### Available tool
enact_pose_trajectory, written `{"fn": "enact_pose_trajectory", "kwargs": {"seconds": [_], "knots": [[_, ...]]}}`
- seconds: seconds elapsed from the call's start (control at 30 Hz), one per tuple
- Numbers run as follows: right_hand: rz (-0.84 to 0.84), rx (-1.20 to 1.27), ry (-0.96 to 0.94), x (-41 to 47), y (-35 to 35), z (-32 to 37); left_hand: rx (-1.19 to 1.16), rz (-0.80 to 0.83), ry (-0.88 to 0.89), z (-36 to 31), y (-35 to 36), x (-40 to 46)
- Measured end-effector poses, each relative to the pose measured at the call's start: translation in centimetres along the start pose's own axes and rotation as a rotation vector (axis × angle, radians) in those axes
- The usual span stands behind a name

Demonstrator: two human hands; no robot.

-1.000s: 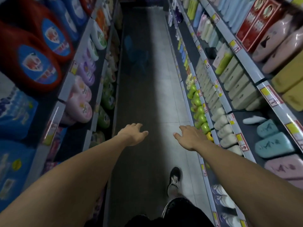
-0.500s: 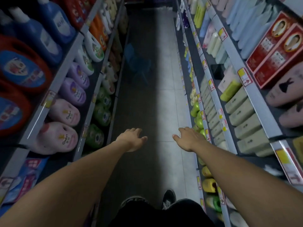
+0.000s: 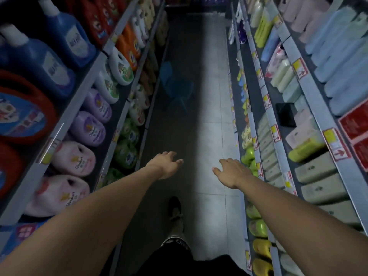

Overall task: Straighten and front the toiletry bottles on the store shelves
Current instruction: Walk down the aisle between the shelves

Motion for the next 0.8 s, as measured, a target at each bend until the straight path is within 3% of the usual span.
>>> {"fn": "enact_pose_trajectory", "kwargs": {"seconds": [0.47,0.8], "knots": [[-0.004,0.018,0.084,18.4,-13.9,6.1,0.034,0.032,0.017,4.1,-17.2,19.9],[0.007,0.042,0.128,28.0,-21.2,3.9,0.087,0.059,0.038,0.6,-24.4,31.7]]}}
Point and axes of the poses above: each hand's wrist, its own x-axis towards the middle knuckle, its own y-axis out of the palm, z = x × y, the point moved 2 cm from there along x, towards the middle knuckle, and after that the axes turned 1 degree about z, right-handed, at the moved point
